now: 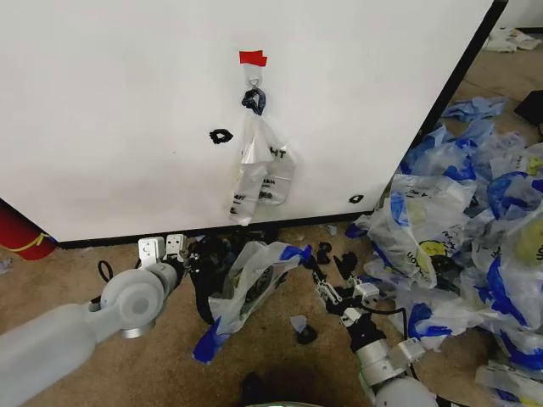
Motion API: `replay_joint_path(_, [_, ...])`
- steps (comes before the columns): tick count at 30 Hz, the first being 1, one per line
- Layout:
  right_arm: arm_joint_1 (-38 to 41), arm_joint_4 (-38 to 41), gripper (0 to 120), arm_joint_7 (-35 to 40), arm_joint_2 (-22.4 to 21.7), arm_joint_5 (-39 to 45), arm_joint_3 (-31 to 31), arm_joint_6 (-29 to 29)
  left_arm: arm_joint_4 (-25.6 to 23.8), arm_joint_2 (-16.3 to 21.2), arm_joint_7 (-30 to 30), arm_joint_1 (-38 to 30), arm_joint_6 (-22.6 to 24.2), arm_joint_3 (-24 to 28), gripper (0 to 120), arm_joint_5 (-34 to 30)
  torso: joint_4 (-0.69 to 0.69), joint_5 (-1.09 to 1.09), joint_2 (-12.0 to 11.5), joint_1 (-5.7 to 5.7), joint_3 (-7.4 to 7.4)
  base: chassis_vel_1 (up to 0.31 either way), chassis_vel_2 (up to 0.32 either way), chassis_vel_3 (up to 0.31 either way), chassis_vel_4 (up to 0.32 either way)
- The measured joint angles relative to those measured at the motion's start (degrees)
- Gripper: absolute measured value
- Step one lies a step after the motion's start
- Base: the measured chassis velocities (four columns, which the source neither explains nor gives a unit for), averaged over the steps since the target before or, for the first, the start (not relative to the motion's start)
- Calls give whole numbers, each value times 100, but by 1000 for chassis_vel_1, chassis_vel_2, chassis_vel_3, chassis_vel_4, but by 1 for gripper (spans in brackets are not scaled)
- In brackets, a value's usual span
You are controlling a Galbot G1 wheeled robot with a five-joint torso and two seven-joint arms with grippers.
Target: Pick up the garbage bag from the wall and place it over the trash bin.
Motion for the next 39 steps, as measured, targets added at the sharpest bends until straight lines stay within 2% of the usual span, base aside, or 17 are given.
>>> replay_joint_path(7, [67, 0, 59, 6, -21, 21, -25, -5, -88, -374, -785, 72, -269, -242, 3, -525, 0, 0, 0, 0, 0, 0, 0, 0, 0])
replay_joint_path(14, [194, -9, 57, 48, -27, 36, -113, -36, -219, -623, -1241, 351, -510, -604, 3, -616, 0, 0, 0, 0, 0, 0, 0, 0, 0])
replay_joint_path(26, [343, -28, 57, 74, -44, 80, -187, -89, -535, -815, -1325, 996, -581, -982, 3, -325, 2, 0, 0, 0, 0, 0, 0, 0, 0])
replay_joint_path(39, [293, -48, 56, 100, -47, 61, -134, -101, -488, -1355, -1295, 1251, -673, -1122, 3, 332, 1, 0, 0, 0, 0, 0, 0, 0, 0])
